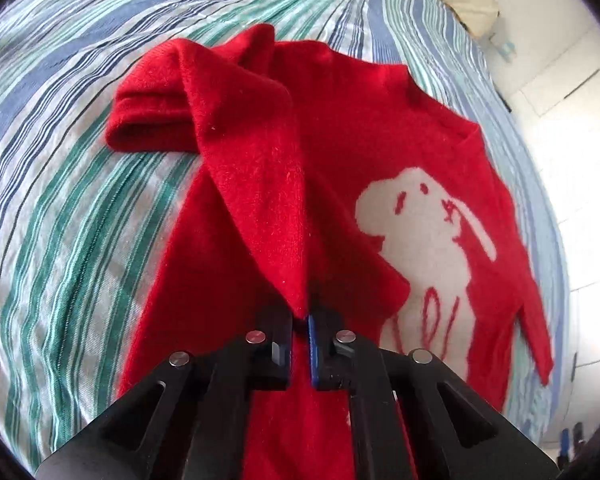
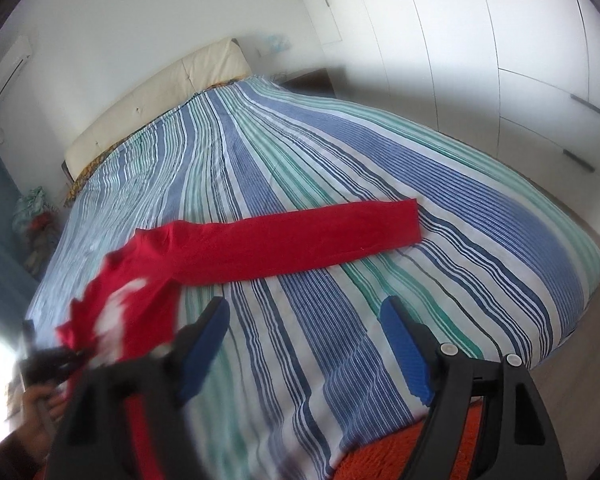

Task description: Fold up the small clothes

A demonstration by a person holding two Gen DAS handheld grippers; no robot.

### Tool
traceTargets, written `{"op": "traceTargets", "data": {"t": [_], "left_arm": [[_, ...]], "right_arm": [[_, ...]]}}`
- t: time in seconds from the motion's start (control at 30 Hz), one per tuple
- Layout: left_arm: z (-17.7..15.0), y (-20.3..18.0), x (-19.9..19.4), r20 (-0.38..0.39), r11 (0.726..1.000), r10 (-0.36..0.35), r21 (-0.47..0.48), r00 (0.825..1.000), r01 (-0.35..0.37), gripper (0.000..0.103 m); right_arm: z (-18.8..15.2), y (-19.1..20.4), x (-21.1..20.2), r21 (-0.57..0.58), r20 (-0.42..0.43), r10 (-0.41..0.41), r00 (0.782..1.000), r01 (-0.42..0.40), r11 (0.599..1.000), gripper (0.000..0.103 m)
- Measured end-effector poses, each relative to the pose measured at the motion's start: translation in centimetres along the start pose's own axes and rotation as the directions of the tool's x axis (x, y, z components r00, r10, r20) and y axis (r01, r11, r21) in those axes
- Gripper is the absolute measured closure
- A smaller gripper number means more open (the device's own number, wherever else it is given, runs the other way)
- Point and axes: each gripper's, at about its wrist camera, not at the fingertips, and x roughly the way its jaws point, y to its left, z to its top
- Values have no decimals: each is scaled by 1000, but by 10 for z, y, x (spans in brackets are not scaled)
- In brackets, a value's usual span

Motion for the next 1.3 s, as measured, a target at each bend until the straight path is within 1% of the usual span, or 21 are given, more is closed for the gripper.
{"op": "traceTargets", "data": {"t": [0.07, 0.1, 0.17, 0.23, 0.33, 0.37, 0.43, 0.47, 0.5, 0.53, 0.6, 0.63, 0.7, 0.83, 0.93, 1.0, 1.1, 1.17, 1.23, 1.27, 1.3], "left_arm": [[11, 12, -27, 0, 999, -27, 25, 1000, 27, 101], [17, 19, -44, 8, 998, -19, 59, 1000, 18, 101], [34, 40, -84, 37, 989, 38, 139, 999, -43, 101], [55, 68, -121, 89, 970, 146, 185, 985, -160, 101], [87, 114, -155, 165, 911, 332, 198, 929, -361, 100], [96, 128, -155, 160, 876, 408, 209, 899, -434, 92], [111, 166, -149, 163, 800, 545, 194, 822, -568, 63], [112, 189, -147, 149, 786, 579, 159, 802, -597, 37], [114, 212, -143, 126, 791, 592, 100, 796, -604, 33], [111, 232, -143, 106, 812, 577, 38, 810, -583, 35], [103, 263, -143, 75, 877, 479, -85, 875, -473, 35], [98, 274, -142, 75, 901, 423, -143, 903, -410, 35], [89, 293, -139, 75, 915, 359, -225, 930, -335, 35], [79, 321, -132, 104, 898, 298, -368, 949, -242, 35], [83, 332, -132, 149, 884, 261, -435, 954, -173, 32], [88, 329, -127, 180, 898, 185, -431, 966, -91, 31], [95, 318, -119, 205, 924, 17, -376, 979, 63, 30], [99, 315, -112, 171, 934, 32, -357, 985, 32, 31], [99, 318, -103, 126, 931, 54, -366, 991, -5, 39], [100, 319, -100, 116, 926, 67, -377, 991, -19, 51], [101, 320, -99, 110, 922, 88, -384, 990, -39, 77]], "right_arm": [[0, 1, -1, -7, 5, -1, 1000, 1, 1000, 26], [-1, 1, -2, -6, 9, 0, 1000, 0, 1000, 26], [-1, -2, -3, 5, 13, 2, 1000, -2, 1000, 26], [-1, -5, -2, 24, 10, 4, 1000, -4, 1000, 26], [-1, -10, 3, 52, -6, 8, 1000, -8, 999, 26], [-1, -11, 5, 58, -11, 8, 1000, -8, 998, 26], [-1, -10, 6, 60, -17, 5, 1000, -4, 998, 26], [-1, -9, 7, 55, -19, 4, 1000, -2, 998, 26], [-2, -8, 8, 50, -22, 3, 1000, -2, 999, 26], [-2, -7, 8, 46, -24, 1, 1000, 0, 999, 26], [-2, -6, 8, 42, -27, -6, 1000, 7, 999, 26], [-2, -7, 8, 43, -29, -10, 1000, 11, 999, 26], [-3, -9, 8, 50, -33, -15, 999, 17, 999, 26], [-3, -12, 16, 67, -67, -25, 997, 30, 997, 26], [-3, -10, 21, 58, -89, -36, 995, 42, 997, 26], [-3, -9, 21, 50, -91, -46, 995, 51, 997, 26], [-4, -8, 21, 48, -92, -58, 994, 62, 997, 26], [-4, -7, 21, 49, -93, -64, 994, 69, 996, 26], [-3, -7, 22, 45, -97, -69, 993, 74, 996, 26], [-3, -6, 23, 41, -102, -72, 992, 77, 996, 26], [-3, -5, 25, 35, -109, -75, 991, 79, 996, 26]]}}
